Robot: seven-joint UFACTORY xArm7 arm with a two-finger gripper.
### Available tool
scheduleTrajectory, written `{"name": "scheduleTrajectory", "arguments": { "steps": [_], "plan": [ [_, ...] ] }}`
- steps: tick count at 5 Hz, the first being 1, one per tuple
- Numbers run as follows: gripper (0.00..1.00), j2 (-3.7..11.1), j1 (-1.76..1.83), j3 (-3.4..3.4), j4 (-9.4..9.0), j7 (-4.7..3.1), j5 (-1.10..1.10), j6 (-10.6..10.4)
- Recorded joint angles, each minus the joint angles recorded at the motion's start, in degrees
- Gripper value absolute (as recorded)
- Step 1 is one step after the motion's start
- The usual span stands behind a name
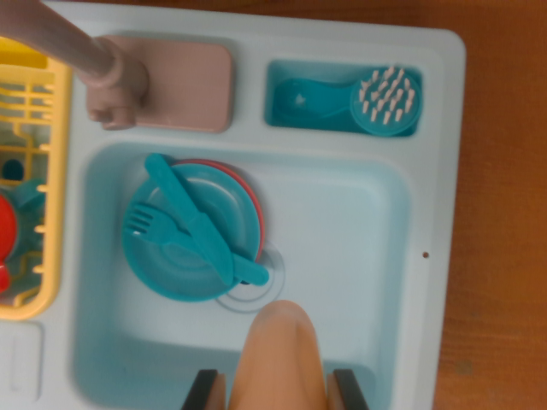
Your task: Pick detergent from the sink
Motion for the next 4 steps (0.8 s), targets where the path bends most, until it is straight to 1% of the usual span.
{"name": "scheduleTrajectory", "arguments": {
  "steps": [1,2,3,4],
  "plan": [
    [1.0,-0.6,0.01,0.0,1.66,0.17,-0.14,2.24],
    [1.0,-0.6,0.01,0.0,1.66,0.17,-0.14,2.24],
    [1.0,-1.15,0.02,0.0,3.21,0.33,-0.26,4.35],
    [1.0,-1.15,0.02,0.0,3.21,0.33,-0.26,4.35]
  ]
}}
